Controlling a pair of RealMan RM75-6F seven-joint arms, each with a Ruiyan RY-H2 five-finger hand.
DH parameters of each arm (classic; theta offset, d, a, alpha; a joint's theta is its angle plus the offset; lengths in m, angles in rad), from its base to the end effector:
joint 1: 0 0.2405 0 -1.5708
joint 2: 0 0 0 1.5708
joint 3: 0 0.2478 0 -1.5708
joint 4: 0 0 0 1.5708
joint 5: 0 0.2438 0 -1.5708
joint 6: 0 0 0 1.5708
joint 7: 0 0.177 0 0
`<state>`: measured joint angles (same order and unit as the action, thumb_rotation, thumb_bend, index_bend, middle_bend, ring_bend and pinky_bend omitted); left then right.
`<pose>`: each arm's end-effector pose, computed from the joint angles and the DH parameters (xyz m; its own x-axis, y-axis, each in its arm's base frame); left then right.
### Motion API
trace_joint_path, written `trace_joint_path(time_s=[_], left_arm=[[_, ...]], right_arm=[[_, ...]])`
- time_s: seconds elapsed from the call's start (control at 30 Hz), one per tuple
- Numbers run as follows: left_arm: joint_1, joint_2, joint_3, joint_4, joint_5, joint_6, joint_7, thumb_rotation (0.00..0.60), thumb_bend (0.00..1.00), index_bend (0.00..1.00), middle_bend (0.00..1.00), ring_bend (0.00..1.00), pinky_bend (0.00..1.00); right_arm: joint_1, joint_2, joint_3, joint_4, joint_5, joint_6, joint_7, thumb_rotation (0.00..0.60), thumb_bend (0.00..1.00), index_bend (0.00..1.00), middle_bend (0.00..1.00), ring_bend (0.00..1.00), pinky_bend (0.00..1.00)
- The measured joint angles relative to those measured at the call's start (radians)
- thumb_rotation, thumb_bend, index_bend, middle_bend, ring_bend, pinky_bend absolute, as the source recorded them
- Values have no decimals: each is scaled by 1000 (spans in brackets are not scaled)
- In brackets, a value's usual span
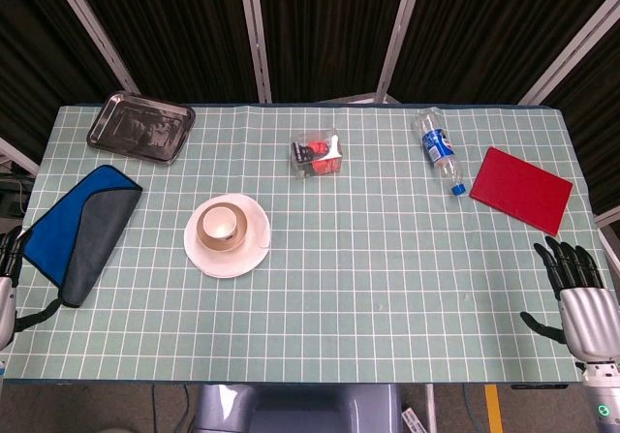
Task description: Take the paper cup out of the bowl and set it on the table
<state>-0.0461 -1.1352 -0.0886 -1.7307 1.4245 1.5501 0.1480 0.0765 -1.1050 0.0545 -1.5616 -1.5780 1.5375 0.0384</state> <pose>-0.3005 0.2104 0.1289 0.4040 -0.0655 0.9124 0.9126 0.0977 -0.3971 -0.3145 -0.2149 0.1381 0.4201 0.0532 0.9059 -0.9028 -0.0767 0.4232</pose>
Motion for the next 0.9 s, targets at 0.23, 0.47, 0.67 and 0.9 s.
trace_joint_path(time_s=[0.23, 0.47, 0.67, 0.9], left_arm=[[-3, -1, 1, 3, -6, -10, 0, 600, 13, 0, 0, 0, 0], [-10, -5, 0, 10, -3, -18, -9, 600, 11, 0, 0, 0, 0], [-33, -17, -6, 17, -7, -47, 7, 600, 9, 6, 0, 0, 0], [-99, -53, -47, 32, -38, -114, 34, 600, 32, 182, 0, 0, 0]], right_arm=[[-1, 3, 1, -1, 2, 2, 6, 600, 36, 36, 0, 0, 0], [-1, 4, 1, -6, 3, -1, 7, 600, 36, 36, 0, 0, 0], [2, 3, 3, -8, 7, -7, 6, 600, 37, 36, 0, 0, 0], [5, 2, 1, -5, 11, -18, 11, 600, 37, 36, 0, 0, 0]])
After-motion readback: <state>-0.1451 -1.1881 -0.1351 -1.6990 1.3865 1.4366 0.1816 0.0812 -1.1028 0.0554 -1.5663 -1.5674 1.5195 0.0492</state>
